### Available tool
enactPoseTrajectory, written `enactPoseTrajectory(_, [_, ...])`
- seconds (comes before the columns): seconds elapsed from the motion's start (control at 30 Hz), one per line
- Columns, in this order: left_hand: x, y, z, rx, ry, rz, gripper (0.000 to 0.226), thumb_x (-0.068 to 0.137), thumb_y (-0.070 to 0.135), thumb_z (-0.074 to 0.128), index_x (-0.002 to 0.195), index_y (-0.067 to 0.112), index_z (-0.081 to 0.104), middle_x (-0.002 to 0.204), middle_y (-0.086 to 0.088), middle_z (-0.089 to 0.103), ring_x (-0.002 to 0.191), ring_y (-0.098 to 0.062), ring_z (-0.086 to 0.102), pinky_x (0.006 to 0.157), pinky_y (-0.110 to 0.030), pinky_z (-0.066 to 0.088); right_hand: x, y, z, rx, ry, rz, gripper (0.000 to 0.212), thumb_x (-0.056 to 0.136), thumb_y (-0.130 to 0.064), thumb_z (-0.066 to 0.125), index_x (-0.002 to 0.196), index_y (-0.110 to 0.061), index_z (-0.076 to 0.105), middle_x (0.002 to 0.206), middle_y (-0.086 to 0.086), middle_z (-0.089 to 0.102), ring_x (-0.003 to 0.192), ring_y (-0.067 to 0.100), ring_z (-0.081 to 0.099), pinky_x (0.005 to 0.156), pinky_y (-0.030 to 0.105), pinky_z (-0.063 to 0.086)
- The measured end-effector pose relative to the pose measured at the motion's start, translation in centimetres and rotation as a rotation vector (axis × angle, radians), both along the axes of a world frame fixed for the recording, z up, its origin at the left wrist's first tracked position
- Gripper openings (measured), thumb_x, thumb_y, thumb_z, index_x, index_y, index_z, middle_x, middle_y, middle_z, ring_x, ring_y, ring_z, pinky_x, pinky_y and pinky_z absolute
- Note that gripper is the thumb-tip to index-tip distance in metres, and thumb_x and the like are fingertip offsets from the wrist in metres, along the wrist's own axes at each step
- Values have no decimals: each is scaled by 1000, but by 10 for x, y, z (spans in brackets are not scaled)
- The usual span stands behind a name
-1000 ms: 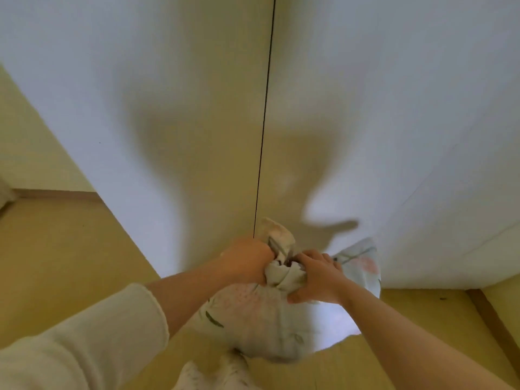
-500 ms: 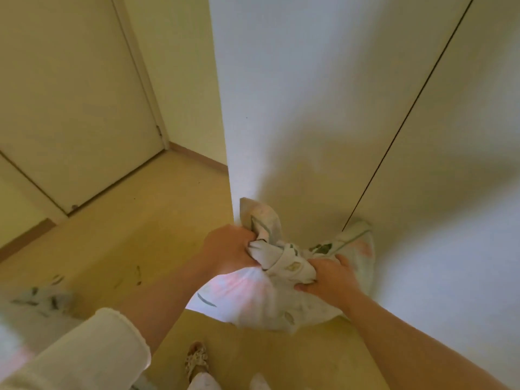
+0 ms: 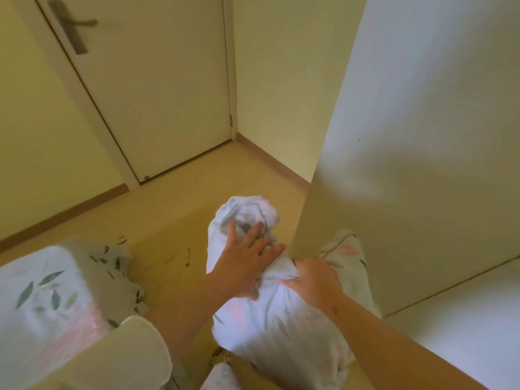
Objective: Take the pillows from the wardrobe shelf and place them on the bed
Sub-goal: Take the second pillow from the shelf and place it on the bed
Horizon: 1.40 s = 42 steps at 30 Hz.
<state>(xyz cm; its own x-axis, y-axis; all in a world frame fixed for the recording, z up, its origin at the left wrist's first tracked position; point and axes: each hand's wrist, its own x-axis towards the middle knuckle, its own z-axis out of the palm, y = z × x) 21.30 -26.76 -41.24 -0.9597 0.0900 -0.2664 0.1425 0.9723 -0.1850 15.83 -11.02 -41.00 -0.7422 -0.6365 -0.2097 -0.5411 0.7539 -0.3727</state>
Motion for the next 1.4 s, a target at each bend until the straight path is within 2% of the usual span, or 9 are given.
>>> enactPoseTrajectory(0.07, [-11, -23, -9, 16, 15, 28, 82, 78, 42, 65, 144, 20, 21, 147, -6, 36, 142, -31, 23, 114, -57, 2, -11, -24, 0, 54, -22, 43, 32, 89, -37, 54, 105, -12, 65, 103, 8, 71, 97, 25, 65, 74, 30, 42])
enactPoseTrajectory(0.1, [-15, -35, -15, 41, 8, 55, 73, 81, 39, 63, 140, 15, 28, 141, -8, 44, 134, -31, 37, 114, -48, 16, -17, -36, -2, 78, -28, 65, 32, 89, -38, 54, 103, -11, 66, 101, 8, 71, 95, 25, 65, 74, 30, 44])
enactPoseTrajectory(0.17, [-20, -58, -21, 128, -44, 167, 64, 82, 36, 64, 133, 10, 36, 129, -10, 55, 116, -29, 54, 92, -37, 42, -29, -63, -8, 115, -39, 132, 33, 87, -37, 55, 104, -11, 65, 100, 8, 71, 95, 26, 66, 74, 31, 46])
enactPoseTrajectory(0.2, [-21, -68, -24, 163, -74, 223, 63, 81, 36, 65, 131, 10, 38, 126, -9, 57, 112, -29, 57, 82, -35, 46, -34, -76, -11, 135, -44, 159, 32, 87, -36, 56, 104, -10, 64, 100, 7, 70, 95, 25, 66, 71, 30, 46])
enactPoseTrajectory(0.3, [-19, -99, -33, 252, -125, 339, 58, 80, 35, 67, 126, 10, 43, 122, -9, 60, 111, -28, 58, 82, -36, 47, -44, -115, -20, 192, -61, 234, 29, 86, -33, 57, 104, -10, 61, 107, 7, 66, 98, 25, 63, 68, 27, 41])
enactPoseTrajectory(0.4, [-19, -133, -37, 298, -104, 431, 53, 81, 32, 65, 124, 10, 44, 120, -10, 61, 112, -30, 58, 81, -37, 48, -52, -157, -25, 243, -43, 308, 34, 89, -33, 55, 115, -11, 56, 119, 8, 56, 111, 27, 57, 80, 33, 46])
enactPoseTrajectory(0.6, [-20, -201, -46, 311, 22, 614, 38, 87, 27, 51, 119, 7, 43, 109, -10, 64, 100, -31, 62, 61, -33, 40, -71, -241, -32, 256, -5, 460, 39, 93, -33, 48, 128, -16, 45, 130, 8, 46, 120, 28, 49, 88, 39, 45])
enactPoseTrajectory(0.9, [-61, -316, -48, 244, 120, 850, 33, 89, 26, 47, 116, 7, 42, 105, -11, 63, 93, -31, 64, 59, -31, 39, -137, -381, -40, 140, -72, 612, 19, 88, -29, 53, 101, -14, 53, 109, 7, 52, 100, 30, 57, 76, 40, 47])
enactPoseTrajectory(1.4, [-146, -530, -32, 175, 161, 1227, 29, 87, 19, 48, 114, 9, 45, 99, -8, 66, 88, -31, 66, 56, -31, 37, -246, -648, -31, 122, -92, 923, 29, 86, -32, 59, 111, -19, 54, 120, 6, 55, 112, 29, 54, 82, 37, 45])
